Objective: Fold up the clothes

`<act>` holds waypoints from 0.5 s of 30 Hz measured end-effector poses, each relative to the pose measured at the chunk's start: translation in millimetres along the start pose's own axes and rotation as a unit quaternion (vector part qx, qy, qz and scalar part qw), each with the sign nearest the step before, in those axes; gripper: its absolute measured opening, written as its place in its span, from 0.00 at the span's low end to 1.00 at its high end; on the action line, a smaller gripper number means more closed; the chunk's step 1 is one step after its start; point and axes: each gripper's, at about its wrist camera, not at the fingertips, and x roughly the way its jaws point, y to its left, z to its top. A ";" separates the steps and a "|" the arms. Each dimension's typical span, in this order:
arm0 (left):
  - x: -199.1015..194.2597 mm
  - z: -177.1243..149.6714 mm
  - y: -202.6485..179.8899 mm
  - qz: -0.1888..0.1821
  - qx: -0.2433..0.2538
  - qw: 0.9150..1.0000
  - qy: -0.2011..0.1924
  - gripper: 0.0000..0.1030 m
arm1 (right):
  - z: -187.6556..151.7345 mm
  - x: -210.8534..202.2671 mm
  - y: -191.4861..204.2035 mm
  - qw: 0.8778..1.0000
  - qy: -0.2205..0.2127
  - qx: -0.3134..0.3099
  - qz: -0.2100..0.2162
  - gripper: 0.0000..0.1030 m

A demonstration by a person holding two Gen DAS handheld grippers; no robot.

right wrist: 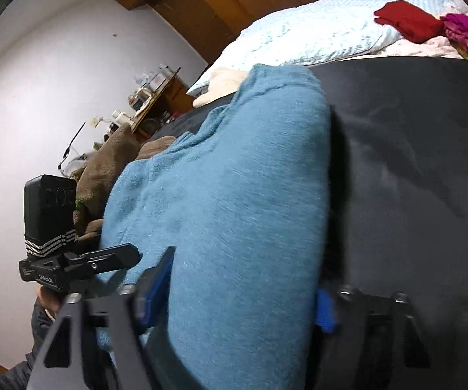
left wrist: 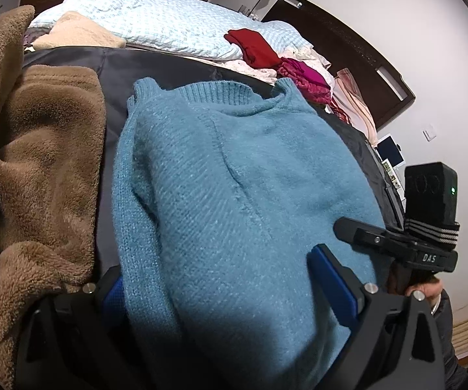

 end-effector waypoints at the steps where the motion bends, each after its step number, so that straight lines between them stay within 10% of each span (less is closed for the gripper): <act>1: 0.0 0.1 -0.6 0.000 -0.001 1.000 -0.001 0.87 | -1.8 -1.9 0.2 1.000 -0.008 0.000 0.002 0.60; 15: 12.4 2.5 -80.0 -0.007 0.033 0.999 0.007 0.44 | -37.5 -74.1 8.4 0.992 -0.105 -0.035 -0.054 0.52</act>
